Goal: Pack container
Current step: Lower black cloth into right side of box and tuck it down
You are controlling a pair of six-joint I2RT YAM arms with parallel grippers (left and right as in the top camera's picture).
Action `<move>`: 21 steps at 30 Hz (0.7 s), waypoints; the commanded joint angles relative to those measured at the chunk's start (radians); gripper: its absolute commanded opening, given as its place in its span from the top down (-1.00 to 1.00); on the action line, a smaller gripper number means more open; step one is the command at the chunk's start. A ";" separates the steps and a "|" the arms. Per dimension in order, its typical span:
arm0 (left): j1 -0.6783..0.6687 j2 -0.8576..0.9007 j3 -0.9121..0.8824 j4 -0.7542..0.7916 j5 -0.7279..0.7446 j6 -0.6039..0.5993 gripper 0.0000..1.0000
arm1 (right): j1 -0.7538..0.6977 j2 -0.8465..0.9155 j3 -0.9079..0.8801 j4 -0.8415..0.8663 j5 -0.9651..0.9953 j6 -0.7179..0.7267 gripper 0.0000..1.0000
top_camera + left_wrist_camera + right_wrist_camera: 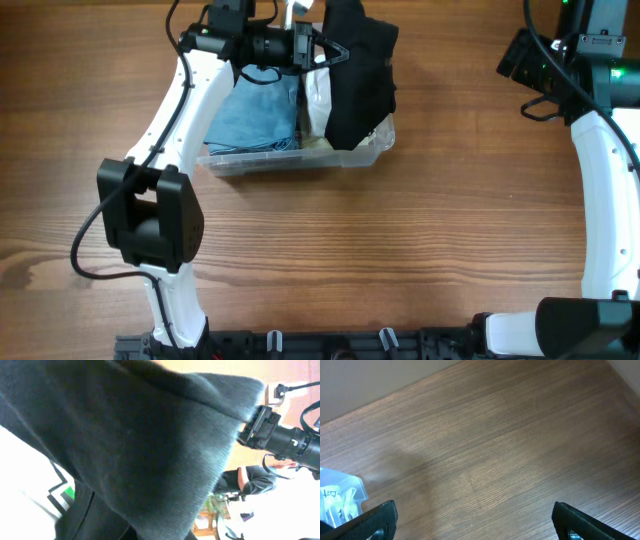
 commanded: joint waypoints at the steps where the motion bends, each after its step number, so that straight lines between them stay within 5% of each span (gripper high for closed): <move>1: 0.003 0.069 0.021 0.007 -0.049 0.014 0.92 | 0.000 -0.011 0.012 0.001 0.016 0.012 -0.99; 6: 0.030 0.072 0.021 -0.027 -0.131 0.016 0.91 | 0.000 -0.011 0.012 0.001 0.016 0.012 -0.99; 7: 0.036 0.072 0.021 -0.050 -0.145 0.026 0.61 | 0.000 -0.011 0.012 0.001 0.016 0.012 -1.00; 12: 0.069 0.067 0.021 -0.070 -0.152 0.025 -0.13 | 0.000 -0.011 0.012 0.001 0.016 0.012 -1.00; 21: 0.120 -0.045 0.021 -0.093 -0.173 0.052 -0.61 | 0.000 -0.011 0.012 0.001 0.016 0.012 -0.99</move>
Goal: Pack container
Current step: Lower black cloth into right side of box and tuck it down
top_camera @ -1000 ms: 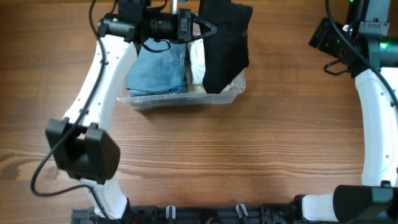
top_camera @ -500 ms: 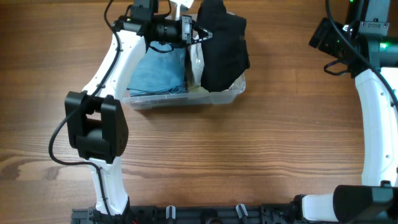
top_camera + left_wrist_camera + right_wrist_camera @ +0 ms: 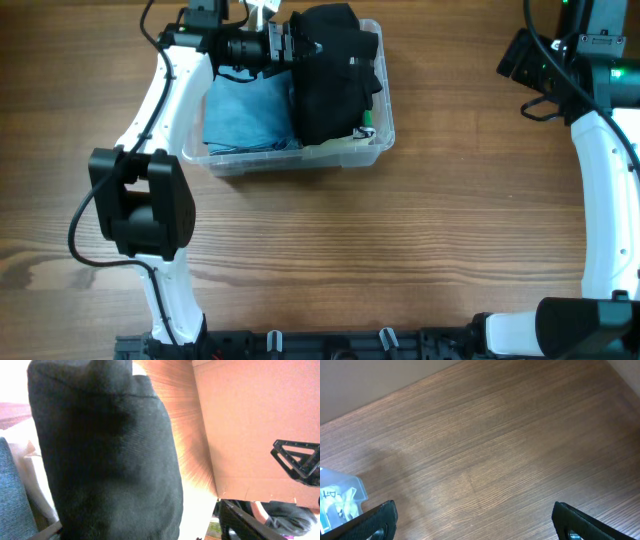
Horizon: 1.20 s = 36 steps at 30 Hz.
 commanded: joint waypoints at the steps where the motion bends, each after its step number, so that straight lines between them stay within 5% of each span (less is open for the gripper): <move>1: 0.024 -0.117 0.014 -0.023 -0.027 0.044 -0.66 | 0.000 -0.011 0.012 0.000 0.016 0.012 -1.00; 11: -0.024 -0.194 0.014 -0.146 -0.339 0.138 -0.78 | 0.000 -0.011 0.012 0.000 0.016 0.012 -1.00; 20: -0.277 -0.148 0.014 -0.032 -0.967 0.191 0.09 | 0.000 -0.011 0.012 0.000 0.016 0.012 -0.99; 25: -0.282 -0.075 0.014 0.018 -1.015 0.190 0.51 | 0.000 -0.011 0.012 0.000 0.016 0.012 -1.00; 36: -0.336 0.189 0.014 0.141 -0.973 0.188 0.55 | 0.000 -0.011 0.012 0.000 0.016 0.012 -1.00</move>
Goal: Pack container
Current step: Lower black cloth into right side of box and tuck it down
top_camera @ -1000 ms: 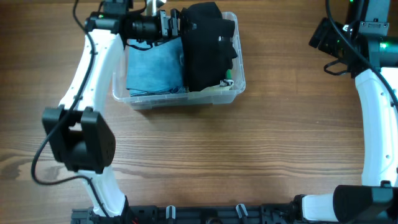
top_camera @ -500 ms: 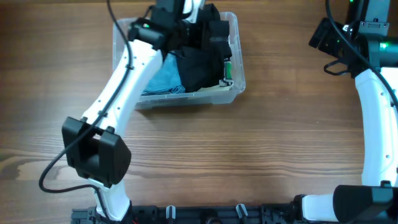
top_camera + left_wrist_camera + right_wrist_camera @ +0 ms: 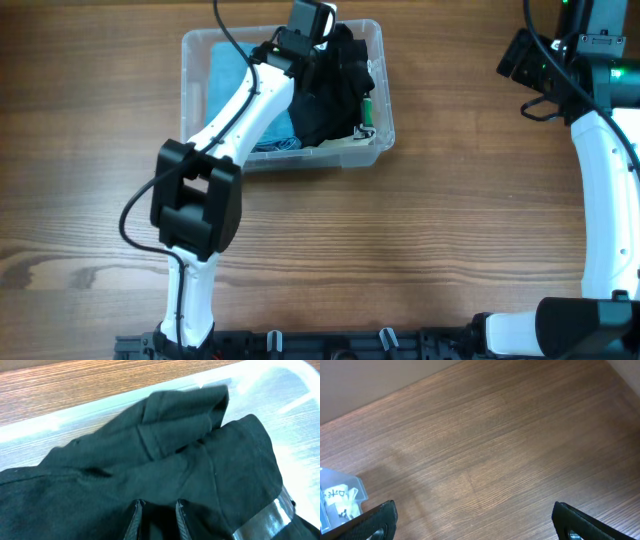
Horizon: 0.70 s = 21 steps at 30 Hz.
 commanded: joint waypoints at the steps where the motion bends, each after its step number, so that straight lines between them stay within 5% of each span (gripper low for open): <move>1: -0.059 0.122 0.003 0.010 0.036 0.006 0.54 | 0.000 -0.011 0.012 0.000 0.016 0.012 -0.99; 9: -0.090 0.196 0.003 0.023 0.034 0.039 0.51 | 0.000 -0.011 0.012 0.000 0.016 0.012 -1.00; 15: -0.079 0.068 0.003 -0.038 0.006 0.039 0.34 | 0.000 -0.011 0.012 0.000 0.016 0.012 -1.00; 18: -0.079 -0.055 0.003 -0.096 -0.002 0.038 -0.04 | 0.000 -0.011 0.012 0.000 0.016 0.012 -1.00; 21: -0.079 -0.193 0.003 -0.192 -0.002 0.035 -0.99 | 0.000 -0.011 0.012 0.000 0.016 0.011 -1.00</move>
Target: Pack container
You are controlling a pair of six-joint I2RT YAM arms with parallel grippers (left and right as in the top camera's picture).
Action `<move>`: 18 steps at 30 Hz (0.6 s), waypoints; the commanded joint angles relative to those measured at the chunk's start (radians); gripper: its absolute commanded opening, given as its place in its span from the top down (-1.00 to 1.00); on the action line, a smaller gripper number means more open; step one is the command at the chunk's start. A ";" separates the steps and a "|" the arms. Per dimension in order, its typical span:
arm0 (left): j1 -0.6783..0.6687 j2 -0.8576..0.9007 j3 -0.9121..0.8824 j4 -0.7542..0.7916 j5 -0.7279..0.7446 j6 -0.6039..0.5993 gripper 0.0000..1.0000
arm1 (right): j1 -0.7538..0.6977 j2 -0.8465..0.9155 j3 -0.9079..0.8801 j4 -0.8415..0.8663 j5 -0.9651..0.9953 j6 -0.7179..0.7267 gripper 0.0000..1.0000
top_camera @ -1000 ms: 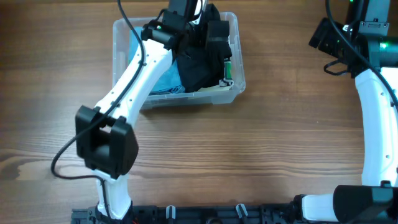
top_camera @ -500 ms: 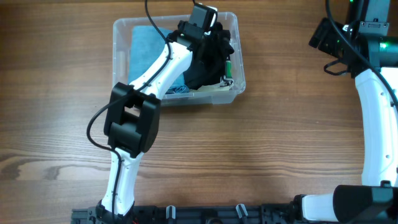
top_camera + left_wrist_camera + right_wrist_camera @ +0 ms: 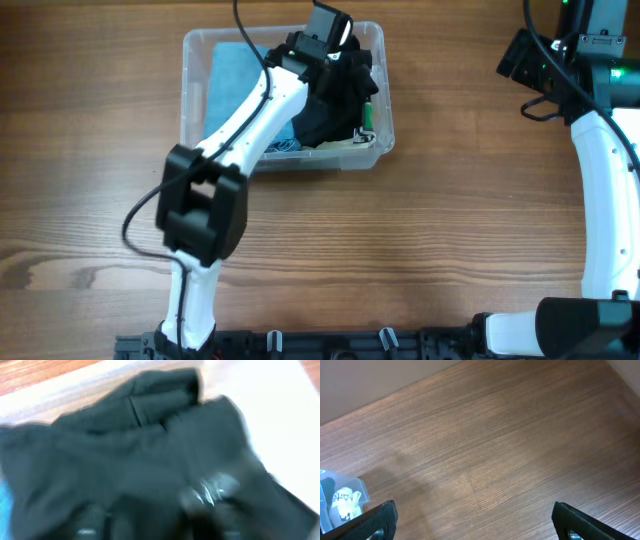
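A clear plastic container [image 3: 378,140] stands at the table's far middle. A folded blue cloth [image 3: 232,78] fills its left half and a crumpled black garment [image 3: 338,95] its right half. The left arm reaches over the container. In the overhead view the left gripper [image 3: 335,55] points down onto the garment. In the blurred left wrist view the black garment [image 3: 150,445] fills the frame, and the left gripper [image 3: 157,530] shows fingers wide apart, open. The right gripper [image 3: 475,520] hangs open over bare wood at the far right.
A small green item [image 3: 367,113] and white packaging [image 3: 335,146] lie in the container's front right corner. The container's corner with a white labelled item [image 3: 342,500] shows in the right wrist view. The right arm [image 3: 600,170] runs down the wooden table's [image 3: 420,260] right side.
The left gripper's fingers, close together on the black garment before, now stand wide apart. The left wrist sits slightly farther right over the container. The right arm has not moved.
The left gripper held the black garment hanging above the container's right end. Then the garment was down in the right half, still held. Then the arm had swung to reach from the front, fingers close together on the garment. Now they are open.
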 commanded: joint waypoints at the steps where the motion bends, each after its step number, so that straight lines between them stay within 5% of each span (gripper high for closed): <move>1: -0.021 -0.169 -0.013 -0.070 0.045 0.000 -1.00 | 0.000 -0.011 0.012 0.001 0.016 0.012 -1.00; 13: -0.024 -0.312 -0.013 -0.246 0.126 -0.067 -1.00 | 0.000 -0.011 0.012 0.001 0.016 0.012 -0.99; 18: -0.024 -0.376 -0.013 -0.431 0.128 -0.067 -0.99 | 0.000 -0.011 0.012 0.001 0.016 0.012 -1.00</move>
